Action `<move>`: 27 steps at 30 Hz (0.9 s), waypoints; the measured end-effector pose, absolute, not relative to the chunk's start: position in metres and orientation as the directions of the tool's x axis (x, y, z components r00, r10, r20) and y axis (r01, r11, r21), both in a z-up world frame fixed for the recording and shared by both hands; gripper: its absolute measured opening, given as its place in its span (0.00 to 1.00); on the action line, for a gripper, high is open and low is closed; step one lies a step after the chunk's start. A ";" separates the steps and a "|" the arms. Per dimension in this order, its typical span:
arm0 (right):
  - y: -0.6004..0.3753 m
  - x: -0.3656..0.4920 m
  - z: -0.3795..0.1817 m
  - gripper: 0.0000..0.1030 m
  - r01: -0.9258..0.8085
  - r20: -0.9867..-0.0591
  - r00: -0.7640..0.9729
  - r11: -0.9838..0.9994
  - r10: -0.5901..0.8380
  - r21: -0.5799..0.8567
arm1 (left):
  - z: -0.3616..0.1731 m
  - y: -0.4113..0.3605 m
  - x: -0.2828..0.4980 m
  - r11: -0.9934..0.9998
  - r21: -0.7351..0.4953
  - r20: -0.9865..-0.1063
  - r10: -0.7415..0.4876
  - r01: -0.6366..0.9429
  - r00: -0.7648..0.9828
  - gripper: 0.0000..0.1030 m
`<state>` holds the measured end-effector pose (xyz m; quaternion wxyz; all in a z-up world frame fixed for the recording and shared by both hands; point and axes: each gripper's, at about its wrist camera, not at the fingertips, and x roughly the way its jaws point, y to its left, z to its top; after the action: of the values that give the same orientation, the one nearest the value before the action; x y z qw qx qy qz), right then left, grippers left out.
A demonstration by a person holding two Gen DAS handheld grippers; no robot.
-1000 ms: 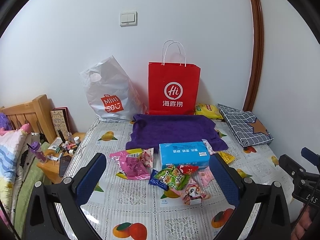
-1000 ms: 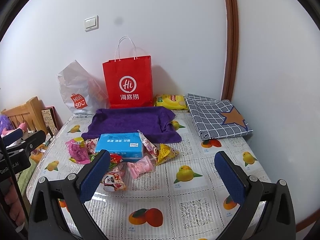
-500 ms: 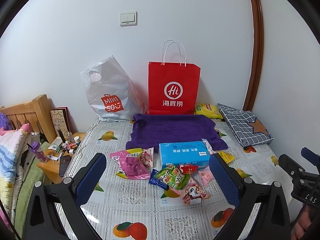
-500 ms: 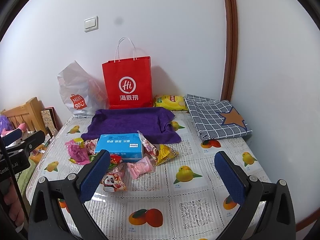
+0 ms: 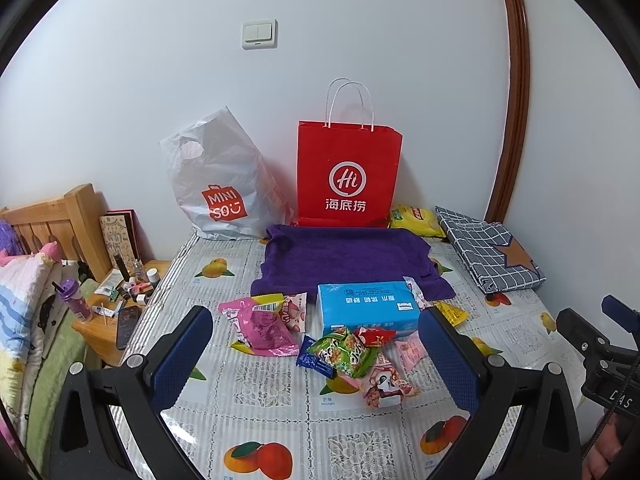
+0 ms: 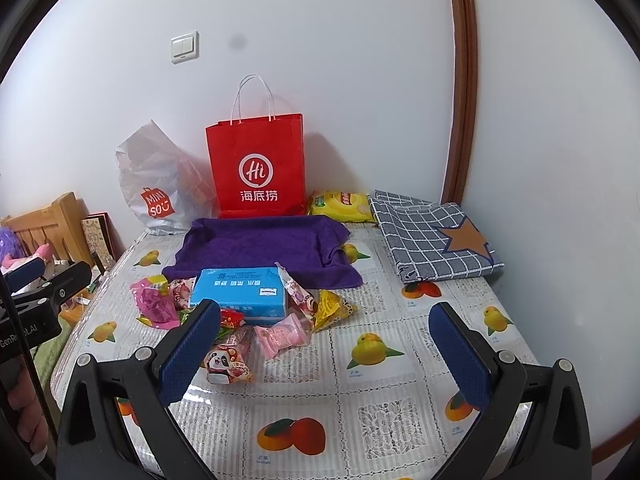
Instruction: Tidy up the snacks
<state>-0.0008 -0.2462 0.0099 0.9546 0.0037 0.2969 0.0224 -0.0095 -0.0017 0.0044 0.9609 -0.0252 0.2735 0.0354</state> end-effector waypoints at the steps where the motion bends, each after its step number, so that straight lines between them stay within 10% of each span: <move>1: -0.246 -0.001 0.010 0.99 -0.041 -0.566 0.823 0.999 0.046 0.021 | 0.004 -0.001 -0.009 0.996 -0.032 -0.529 0.052 -0.081 0.847 1.00; 27: -0.243 0.034 -0.021 0.99 -0.072 -0.600 0.795 0.997 0.083 0.042 | -0.027 0.017 0.021 0.997 -0.054 -0.566 0.019 -0.060 0.824 1.00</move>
<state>0.0335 -0.2434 -0.0214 0.9474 0.0083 0.3172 0.0409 0.0214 0.0170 -0.0275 0.9545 -0.0349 0.2956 0.0206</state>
